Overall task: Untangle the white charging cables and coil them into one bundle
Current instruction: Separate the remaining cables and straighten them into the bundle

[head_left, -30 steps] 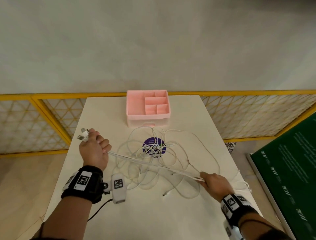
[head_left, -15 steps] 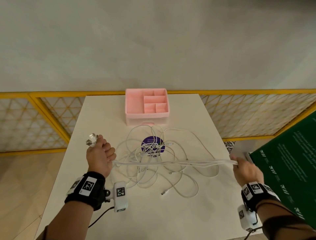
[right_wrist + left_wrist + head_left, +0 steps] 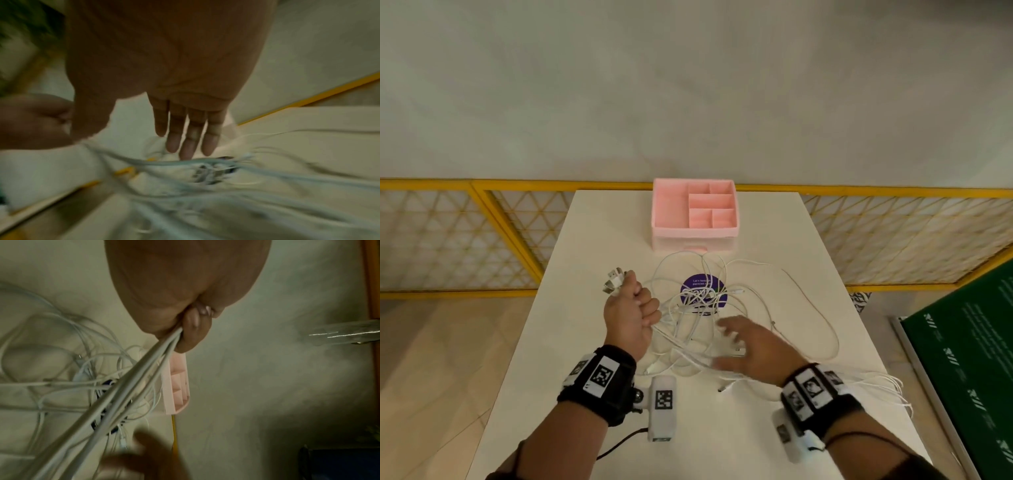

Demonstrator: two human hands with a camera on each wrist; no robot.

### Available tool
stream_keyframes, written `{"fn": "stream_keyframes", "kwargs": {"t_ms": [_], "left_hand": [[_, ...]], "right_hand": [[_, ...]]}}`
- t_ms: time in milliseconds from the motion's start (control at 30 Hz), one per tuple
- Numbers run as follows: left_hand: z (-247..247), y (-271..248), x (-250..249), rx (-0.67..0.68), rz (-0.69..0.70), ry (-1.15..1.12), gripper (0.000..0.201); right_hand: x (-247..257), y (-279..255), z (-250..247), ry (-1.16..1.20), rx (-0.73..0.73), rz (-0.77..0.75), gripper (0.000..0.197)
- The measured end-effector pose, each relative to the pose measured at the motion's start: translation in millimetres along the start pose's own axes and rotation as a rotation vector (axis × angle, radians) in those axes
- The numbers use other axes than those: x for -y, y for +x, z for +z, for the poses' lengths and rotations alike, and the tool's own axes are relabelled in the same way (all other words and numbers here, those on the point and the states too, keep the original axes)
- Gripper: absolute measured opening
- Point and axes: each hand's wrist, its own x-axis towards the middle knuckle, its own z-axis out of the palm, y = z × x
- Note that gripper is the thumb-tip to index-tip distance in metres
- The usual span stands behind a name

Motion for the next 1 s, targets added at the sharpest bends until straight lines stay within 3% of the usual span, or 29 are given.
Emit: {"fn": "stream_keyframes", "kwargs": {"t_ms": [167,333,500,633,800,933,1000], "left_hand": [[7,-6,7,0.024,-0.041,-0.027,0.039],[-9,-2,-7,0.024,-0.014,0.070,0.023],[-26,4,-19,0.082,-0.140,-0.094,0.061],[-26,7,-15,0.054,-0.156,-0.077,0.046],[-18,7,-11,0.036,-0.140,-0.078,0.022],[-10,3,-7,0.074,-0.152,-0.140,0.020],[-8,0,-6,0.160,-0.183,-0.163,0.037]], "right_hand": [[76,29,48,0.098,-0.001,-0.253,0.025],[73,35,68,-0.004,-0.034,-0.259,0.030],[67,37,72,-0.119,-0.059,-0.260,0.033],[67,34,71,-0.133,-0.055,-0.253,0.033],[72,33,68,0.008,-0.049,-0.238,0.034],[81,37,66,0.207,-0.098,-0.239,0.027],[82,40,65,0.289,-0.164,-0.214,0.029]]}}
